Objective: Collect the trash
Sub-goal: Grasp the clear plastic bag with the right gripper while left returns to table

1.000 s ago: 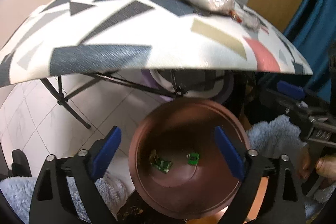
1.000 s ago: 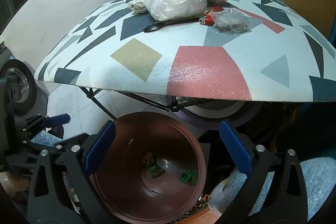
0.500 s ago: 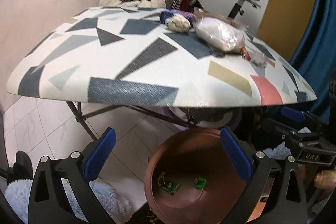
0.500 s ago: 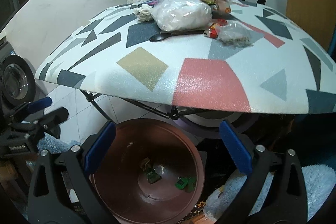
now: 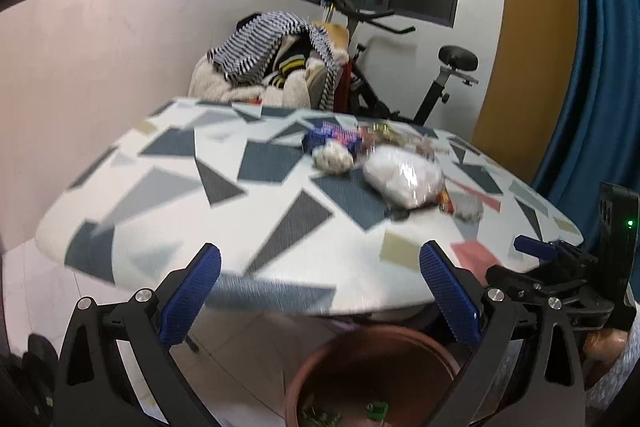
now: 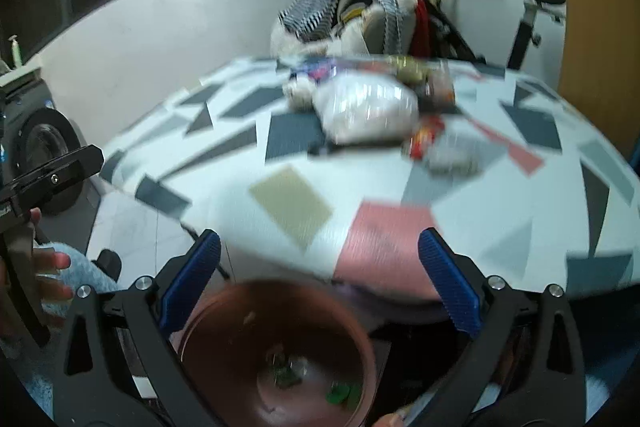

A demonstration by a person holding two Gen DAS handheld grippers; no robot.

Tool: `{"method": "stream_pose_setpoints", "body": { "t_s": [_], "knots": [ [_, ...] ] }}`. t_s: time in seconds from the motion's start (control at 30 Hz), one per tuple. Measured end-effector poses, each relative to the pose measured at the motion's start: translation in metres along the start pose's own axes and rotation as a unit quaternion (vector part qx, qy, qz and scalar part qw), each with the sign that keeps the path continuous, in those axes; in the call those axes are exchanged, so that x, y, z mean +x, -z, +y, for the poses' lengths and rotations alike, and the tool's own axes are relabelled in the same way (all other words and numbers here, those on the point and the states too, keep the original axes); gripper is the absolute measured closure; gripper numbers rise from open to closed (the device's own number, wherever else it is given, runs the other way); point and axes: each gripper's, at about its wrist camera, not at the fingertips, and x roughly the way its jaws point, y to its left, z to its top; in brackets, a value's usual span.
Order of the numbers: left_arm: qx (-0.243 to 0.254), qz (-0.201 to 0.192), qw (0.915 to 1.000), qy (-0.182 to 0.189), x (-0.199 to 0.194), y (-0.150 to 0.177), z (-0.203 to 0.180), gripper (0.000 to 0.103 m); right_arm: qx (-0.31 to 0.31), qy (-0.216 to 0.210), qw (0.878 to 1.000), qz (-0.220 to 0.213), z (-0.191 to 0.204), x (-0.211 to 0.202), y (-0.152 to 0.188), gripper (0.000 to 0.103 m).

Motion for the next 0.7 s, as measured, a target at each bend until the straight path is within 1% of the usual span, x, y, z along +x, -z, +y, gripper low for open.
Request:
{"method": "stream_pose_setpoints", "body": {
  "t_s": [0.03, 0.1, 0.13, 0.23, 0.33, 0.4, 0.47, 0.53, 0.6, 0.7],
  "knots": [
    [0.0, -0.004, 1.0, 0.001, 0.001, -0.007, 0.002, 0.006, -0.001, 0.0, 1.0, 0.003, -0.009, 0.002, -0.009, 0.006],
    [0.0, -0.008, 1.0, 0.003, 0.003, -0.019, 0.005, 0.006, 0.005, -0.016, 1.0, 0.02, -0.02, 0.008, -0.021, 0.006],
    [-0.001, -0.009, 0.9999, 0.004, 0.006, -0.026, 0.007, 0.006, 0.004, -0.006, 0.999, 0.035, -0.03, 0.015, -0.031, 0.006],
    [-0.006, -0.001, 0.9999, 0.016, 0.016, -0.041, 0.012, 0.006, -0.016, 0.03, 0.998, 0.06, -0.045, 0.029, -0.044, 0.006],
    [-0.016, 0.018, 0.9996, 0.014, 0.029, -0.05, 0.017, 0.006, -0.012, 0.021, 0.995, 0.092, -0.068, 0.049, -0.057, 0.006],
    [-0.024, 0.031, 0.9991, 0.015, 0.04, -0.055, 0.02, 0.006, -0.015, 0.033, 0.993, 0.115, -0.084, 0.065, -0.065, 0.006],
    [-0.03, 0.04, 0.9986, 0.015, 0.047, -0.056, 0.024, 0.006, -0.021, 0.039, 0.99, 0.13, -0.092, 0.077, -0.067, 0.006],
    [-0.029, 0.046, 0.9985, 0.008, 0.055, -0.058, 0.024, 0.006, -0.016, 0.029, 0.988, 0.149, -0.1, 0.091, -0.067, 0.006],
    [-0.026, 0.055, 0.9982, 0.001, 0.063, -0.06, 0.024, 0.006, -0.011, 0.023, 0.987, 0.158, -0.104, 0.101, -0.067, 0.006],
    [-0.028, 0.063, 0.9976, 0.004, 0.074, -0.061, 0.024, 0.006, -0.009, 0.023, 0.986, 0.165, -0.107, 0.111, -0.065, 0.007]
  ]
}}
